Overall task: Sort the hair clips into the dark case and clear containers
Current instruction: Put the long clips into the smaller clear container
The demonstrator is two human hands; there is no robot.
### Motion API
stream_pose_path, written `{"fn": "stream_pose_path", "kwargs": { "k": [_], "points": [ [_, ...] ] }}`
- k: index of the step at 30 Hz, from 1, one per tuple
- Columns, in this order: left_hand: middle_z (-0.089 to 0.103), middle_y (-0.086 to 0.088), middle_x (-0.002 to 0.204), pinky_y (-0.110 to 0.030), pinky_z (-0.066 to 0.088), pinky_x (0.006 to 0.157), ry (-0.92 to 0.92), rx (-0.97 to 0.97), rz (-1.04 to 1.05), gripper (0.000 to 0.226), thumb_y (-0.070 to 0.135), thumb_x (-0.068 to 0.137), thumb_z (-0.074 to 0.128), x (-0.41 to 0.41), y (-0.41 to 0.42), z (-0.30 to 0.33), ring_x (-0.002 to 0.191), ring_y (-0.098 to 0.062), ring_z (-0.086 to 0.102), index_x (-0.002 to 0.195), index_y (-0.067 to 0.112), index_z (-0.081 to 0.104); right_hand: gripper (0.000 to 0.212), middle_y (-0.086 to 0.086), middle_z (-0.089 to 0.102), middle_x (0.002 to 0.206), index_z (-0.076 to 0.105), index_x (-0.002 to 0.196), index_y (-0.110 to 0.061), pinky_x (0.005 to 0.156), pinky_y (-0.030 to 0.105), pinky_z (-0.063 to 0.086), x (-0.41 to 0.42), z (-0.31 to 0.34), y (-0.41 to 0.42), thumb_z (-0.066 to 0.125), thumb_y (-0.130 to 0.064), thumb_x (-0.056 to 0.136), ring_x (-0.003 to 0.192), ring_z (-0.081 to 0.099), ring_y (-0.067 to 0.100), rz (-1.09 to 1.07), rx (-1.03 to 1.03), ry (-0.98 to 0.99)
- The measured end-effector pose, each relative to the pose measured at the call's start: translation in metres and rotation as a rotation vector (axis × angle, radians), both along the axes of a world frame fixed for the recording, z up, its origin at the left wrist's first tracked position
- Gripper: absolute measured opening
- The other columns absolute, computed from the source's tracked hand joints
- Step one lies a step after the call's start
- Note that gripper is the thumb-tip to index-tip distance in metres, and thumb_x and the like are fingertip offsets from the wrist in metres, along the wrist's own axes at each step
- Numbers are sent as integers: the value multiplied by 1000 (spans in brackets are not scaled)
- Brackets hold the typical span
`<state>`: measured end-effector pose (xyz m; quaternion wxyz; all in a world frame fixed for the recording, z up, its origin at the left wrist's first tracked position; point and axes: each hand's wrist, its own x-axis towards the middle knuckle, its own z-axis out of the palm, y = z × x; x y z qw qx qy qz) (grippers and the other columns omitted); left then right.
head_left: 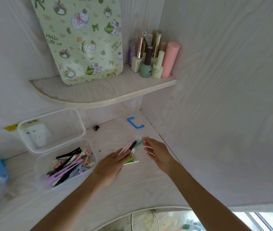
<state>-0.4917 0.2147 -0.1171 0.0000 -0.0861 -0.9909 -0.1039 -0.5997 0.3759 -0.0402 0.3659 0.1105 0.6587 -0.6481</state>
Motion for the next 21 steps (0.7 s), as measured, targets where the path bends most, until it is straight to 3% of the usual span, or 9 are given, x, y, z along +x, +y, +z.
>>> {"fn": "stream_pose_path", "kwargs": {
  "k": [2,4,6,9,11,14,17,19,21],
  "points": [
    [39,6,147,-27,47,96,-55,30,-80,72,8,75,72,21,1,7,127,-13,49,139,21,41,10,-2,60,83,66,86,-18,66,19,40,1,-7,1,57,-19,90,70,51,8,12,85,74],
    [14,11,156,-28,26,113,-164,38,-136,65,3,92,46,36,3,13,141,-11,23,148,24,20,13,1,63,97,67,94,-17,70,19,43,3,-21,3,55,-13,91,76,54,7,45,176,195],
    [14,12,155,-30,22,116,-186,97,-125,63,-1,93,43,44,6,17,142,-12,21,147,25,24,28,6,62,120,65,113,-12,87,22,45,6,-37,7,48,-6,92,99,58,14,171,313,345],
    [22,10,154,-31,33,112,-125,194,-59,61,-3,88,50,56,8,21,138,-11,32,139,29,41,47,8,48,138,53,130,-14,108,21,28,11,-57,13,44,0,86,125,46,24,442,600,530],
    [21,15,152,-23,43,102,-65,260,10,67,-4,84,56,63,8,18,128,-8,45,136,34,43,53,5,40,139,47,135,-19,98,11,22,17,-62,18,49,-3,85,127,38,24,583,670,637],
    [10,22,150,-1,43,79,-73,348,112,77,0,78,66,69,7,21,104,4,54,140,35,36,61,0,29,141,33,141,-24,95,27,41,32,-62,24,55,-12,86,125,33,21,791,756,808],
    [32,8,150,-8,47,80,-36,315,277,74,16,78,71,70,6,23,103,-1,59,142,29,35,58,2,30,140,29,142,-27,88,35,48,42,-57,16,53,-19,89,123,34,22,935,793,960],
    [58,3,129,-22,49,85,-49,229,377,58,28,82,68,73,5,25,104,-13,63,135,21,46,47,4,35,134,38,136,-24,83,35,48,44,-57,10,51,-20,91,118,40,23,984,787,1058],
    [66,-2,116,-31,49,88,-60,245,425,42,29,85,64,75,3,26,106,-21,62,124,16,57,29,5,44,122,48,122,-19,80,35,49,42,-57,8,48,-21,93,108,50,23,983,778,1119]
  ]
}}
